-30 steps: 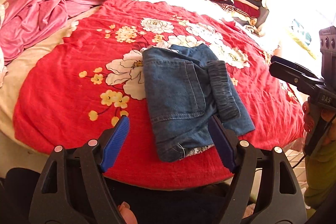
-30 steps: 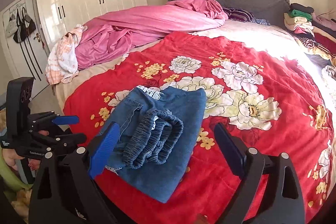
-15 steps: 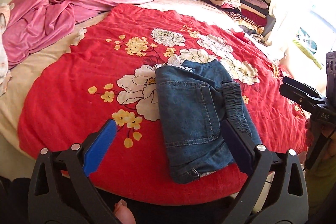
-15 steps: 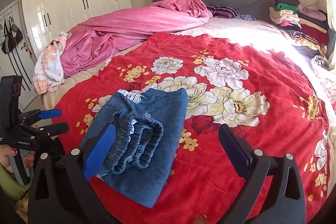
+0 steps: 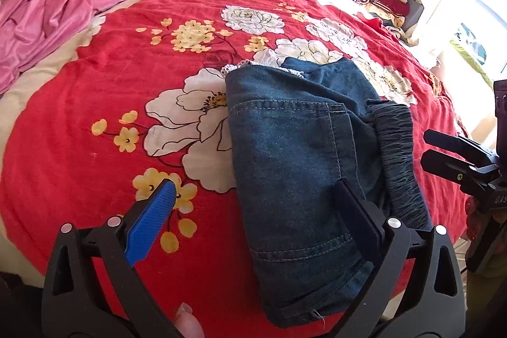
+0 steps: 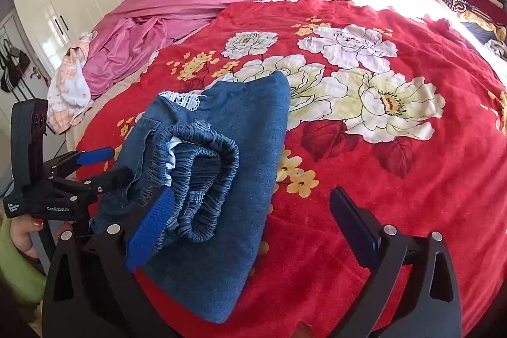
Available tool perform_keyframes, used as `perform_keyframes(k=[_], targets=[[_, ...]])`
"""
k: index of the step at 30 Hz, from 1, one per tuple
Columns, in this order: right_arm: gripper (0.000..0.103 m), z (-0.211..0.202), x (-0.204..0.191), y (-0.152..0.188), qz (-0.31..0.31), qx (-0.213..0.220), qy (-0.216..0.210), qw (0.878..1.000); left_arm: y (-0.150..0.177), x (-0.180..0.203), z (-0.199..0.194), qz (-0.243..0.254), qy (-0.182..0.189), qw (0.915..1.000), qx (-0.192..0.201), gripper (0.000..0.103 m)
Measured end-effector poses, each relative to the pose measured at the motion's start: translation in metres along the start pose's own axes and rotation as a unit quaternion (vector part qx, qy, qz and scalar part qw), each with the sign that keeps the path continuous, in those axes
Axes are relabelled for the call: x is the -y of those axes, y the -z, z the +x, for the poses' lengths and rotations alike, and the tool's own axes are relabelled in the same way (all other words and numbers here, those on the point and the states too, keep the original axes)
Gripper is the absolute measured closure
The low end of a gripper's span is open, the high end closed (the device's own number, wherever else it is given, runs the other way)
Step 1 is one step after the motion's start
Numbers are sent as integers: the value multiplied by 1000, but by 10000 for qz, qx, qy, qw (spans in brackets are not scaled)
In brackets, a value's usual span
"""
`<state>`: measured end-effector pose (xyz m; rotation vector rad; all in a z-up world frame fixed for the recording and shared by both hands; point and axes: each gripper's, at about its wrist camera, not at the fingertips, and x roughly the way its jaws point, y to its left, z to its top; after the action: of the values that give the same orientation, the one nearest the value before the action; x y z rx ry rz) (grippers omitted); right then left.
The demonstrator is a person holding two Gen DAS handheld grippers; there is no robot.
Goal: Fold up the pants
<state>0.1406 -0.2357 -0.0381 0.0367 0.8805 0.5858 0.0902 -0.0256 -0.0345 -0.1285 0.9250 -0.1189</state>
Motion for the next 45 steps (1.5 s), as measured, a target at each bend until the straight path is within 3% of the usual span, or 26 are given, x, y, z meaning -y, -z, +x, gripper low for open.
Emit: perform_keyframes(k=[7,11,15,18,20,22,25,29,39,45], targets=[[8,29,2,-7,122,-228,-324,9991,-4,-5,20,-98,161,9998,-102,10],[22,40,0,-9,128,-224,-605,9978,-7,-4,25,-74,204,9997,-60,10],[23,50,2,-11,211,-238,-798,9963,-10,-2,29,-78,311,9995,-45,10],[23,53,3,-12,196,-219,-865,9958,-12,0,31,-81,427,9990,-39,21],[24,54,4,-12,201,-195,-916,9954,-14,0,31,-181,560,9983,-11,36],[32,54,4,-12,205,-151,-975,9949,-14,3,32,-177,671,9976,-17,47],[37,53,1,-12,239,-101,-983,9948,-15,9,31,-100,646,9979,3,53],[58,47,-7,-13,182,-26,-1076,9940,-17,11,26,-66,647,9979,32,60],[59,25,-40,-30,-375,325,-895,9947,-31,6,6,-170,814,9964,135,63],[59,35,-54,-62,-738,551,-803,9925,-58,-9,4,-181,653,9972,300,63]])
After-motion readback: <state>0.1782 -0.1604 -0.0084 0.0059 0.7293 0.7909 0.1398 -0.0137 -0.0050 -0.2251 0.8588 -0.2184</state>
